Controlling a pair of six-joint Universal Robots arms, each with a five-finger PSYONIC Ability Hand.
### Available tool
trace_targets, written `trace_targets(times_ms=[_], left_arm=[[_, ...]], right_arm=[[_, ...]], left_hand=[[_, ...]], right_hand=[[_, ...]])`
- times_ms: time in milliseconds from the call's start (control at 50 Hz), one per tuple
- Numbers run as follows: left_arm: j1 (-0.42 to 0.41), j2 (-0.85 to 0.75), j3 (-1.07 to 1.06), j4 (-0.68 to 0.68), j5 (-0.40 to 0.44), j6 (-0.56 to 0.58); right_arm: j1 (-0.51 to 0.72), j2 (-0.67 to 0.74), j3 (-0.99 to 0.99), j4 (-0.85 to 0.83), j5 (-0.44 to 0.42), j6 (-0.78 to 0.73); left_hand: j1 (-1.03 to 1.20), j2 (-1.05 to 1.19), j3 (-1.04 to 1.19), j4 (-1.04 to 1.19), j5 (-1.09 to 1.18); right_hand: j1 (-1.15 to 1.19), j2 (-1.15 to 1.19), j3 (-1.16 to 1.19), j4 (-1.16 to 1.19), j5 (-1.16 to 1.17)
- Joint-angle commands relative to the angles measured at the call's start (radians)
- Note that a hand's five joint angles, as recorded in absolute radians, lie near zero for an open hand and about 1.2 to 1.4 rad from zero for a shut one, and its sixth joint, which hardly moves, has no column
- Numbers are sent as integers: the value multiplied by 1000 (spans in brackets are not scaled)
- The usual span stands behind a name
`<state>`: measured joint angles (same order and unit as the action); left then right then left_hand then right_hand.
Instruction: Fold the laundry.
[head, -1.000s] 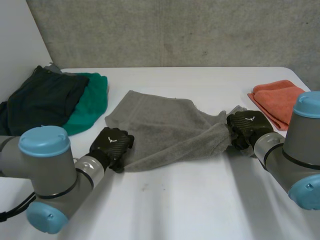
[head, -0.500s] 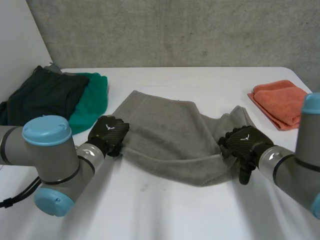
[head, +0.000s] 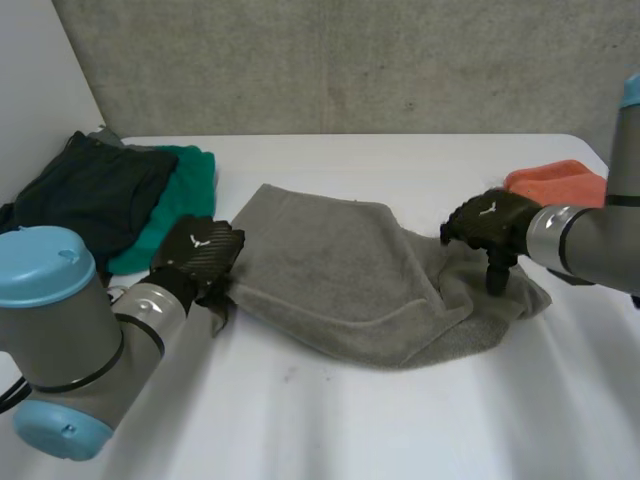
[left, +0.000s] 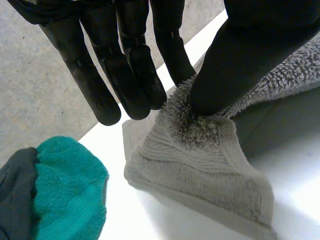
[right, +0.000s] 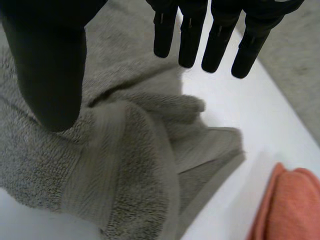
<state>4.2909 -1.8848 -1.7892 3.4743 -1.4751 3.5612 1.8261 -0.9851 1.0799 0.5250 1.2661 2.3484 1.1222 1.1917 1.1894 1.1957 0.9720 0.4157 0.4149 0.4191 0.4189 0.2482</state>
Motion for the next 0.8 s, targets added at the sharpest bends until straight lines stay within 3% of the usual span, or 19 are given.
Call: trace_targets(times_ms=[20,140,180,200,240,340,420,520,600,740,800], left_arm=[[-3,21,-13,0,-1,-2],[1,24,-15,0,-1,-2],[1,27,-13,0,-1,-2],[1,29,-15,-1,-2,-2],[3,44,-15,-1,-2,-2],[1,98,-13,-6,-4,-1],[3,197,-4,-41,-4,2],[4,358,40,-145,-1,7],[7,429,100,-269,4,8],[12,421,171,-420,18,10],[12,310,189,-448,29,18]], right_arm=[[4,114,-15,-16,24,-15],[5,171,-11,-94,68,-31],[5,178,-3,-132,78,-38],[5,180,-2,-141,79,-40],[5,169,2,-163,81,-38],[-4,70,35,-215,84,3],[-7,-127,95,-243,96,66],[-22,-378,117,-153,98,77],[-92,-490,112,-12,99,27],[-154,-537,176,93,105,-130],[-140,-514,228,95,122,-166]], left_hand=[[274,205,207,201,250],[274,205,207,201,250],[274,205,207,201,250],[274,205,207,201,250],[274,205,207,201,250],[274,205,207,201,250],[274,205,207,201,250],[274,205,207,201,250],[274,205,207,201,250],[274,205,207,201,250],[274,205,207,201,250]], right_hand=[[168,169,165,165,161],[192,193,188,189,185],[303,304,299,300,296],[405,406,402,402,398],[978,979,975,975,971],[981,981,977,977,973],[981,981,977,977,973],[981,981,977,977,973],[981,981,977,977,973],[981,981,977,977,973],[981,981,977,977,973]])
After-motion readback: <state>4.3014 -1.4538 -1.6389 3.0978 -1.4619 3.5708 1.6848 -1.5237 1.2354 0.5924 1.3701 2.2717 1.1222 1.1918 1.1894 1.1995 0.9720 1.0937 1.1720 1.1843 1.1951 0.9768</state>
